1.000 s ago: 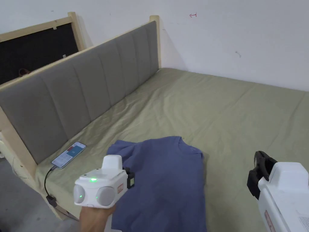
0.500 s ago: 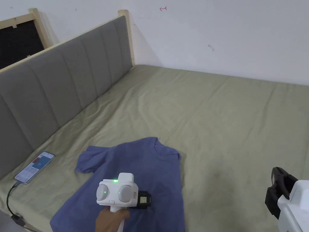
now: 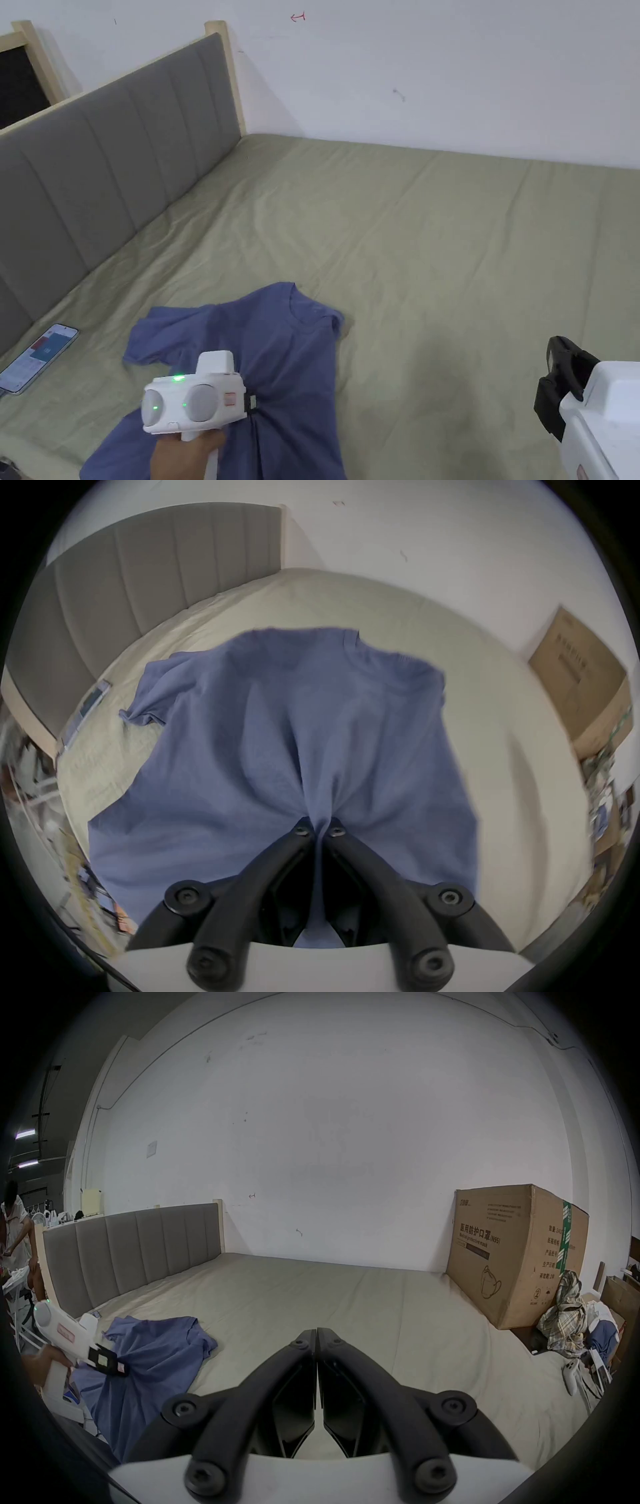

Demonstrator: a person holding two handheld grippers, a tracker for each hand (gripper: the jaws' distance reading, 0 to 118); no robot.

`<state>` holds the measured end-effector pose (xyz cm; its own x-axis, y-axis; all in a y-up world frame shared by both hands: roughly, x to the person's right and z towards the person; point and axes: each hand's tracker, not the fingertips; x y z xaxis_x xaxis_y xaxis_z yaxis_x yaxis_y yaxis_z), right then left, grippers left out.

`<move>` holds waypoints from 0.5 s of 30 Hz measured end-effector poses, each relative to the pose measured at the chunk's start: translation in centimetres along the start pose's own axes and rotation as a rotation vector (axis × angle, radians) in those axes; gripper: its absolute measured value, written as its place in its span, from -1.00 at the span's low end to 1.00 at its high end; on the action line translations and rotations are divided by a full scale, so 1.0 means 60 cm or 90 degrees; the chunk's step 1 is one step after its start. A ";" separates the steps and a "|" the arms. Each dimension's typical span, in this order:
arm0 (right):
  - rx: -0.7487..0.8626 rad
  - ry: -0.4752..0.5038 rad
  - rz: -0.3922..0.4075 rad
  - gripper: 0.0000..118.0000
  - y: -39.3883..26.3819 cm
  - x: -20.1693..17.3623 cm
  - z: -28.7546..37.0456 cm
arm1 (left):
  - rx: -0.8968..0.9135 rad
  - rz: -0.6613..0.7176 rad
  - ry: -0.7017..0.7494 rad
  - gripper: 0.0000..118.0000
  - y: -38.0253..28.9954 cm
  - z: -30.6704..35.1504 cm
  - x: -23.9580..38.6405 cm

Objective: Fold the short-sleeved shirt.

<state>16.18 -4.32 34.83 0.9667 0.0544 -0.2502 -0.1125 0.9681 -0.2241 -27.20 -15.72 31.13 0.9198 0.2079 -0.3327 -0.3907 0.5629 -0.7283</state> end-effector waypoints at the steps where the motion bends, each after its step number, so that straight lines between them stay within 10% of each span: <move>1: 0.003 0.000 0.000 -1.00 0.002 0.003 0.004 | 0.016 0.017 -0.030 -1.00 0.006 0.021 0.001; 15: 0.069 -0.052 -0.014 -1.00 0.044 0.082 0.106 | 0.178 -0.186 -0.234 -1.00 0.122 0.263 0.279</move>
<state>22.09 0.05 39.02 0.9846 0.0480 -0.1679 -0.0695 0.9898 -0.1246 -14.08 4.49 29.70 0.9604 0.2477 0.1273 -0.1380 0.8203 -0.5550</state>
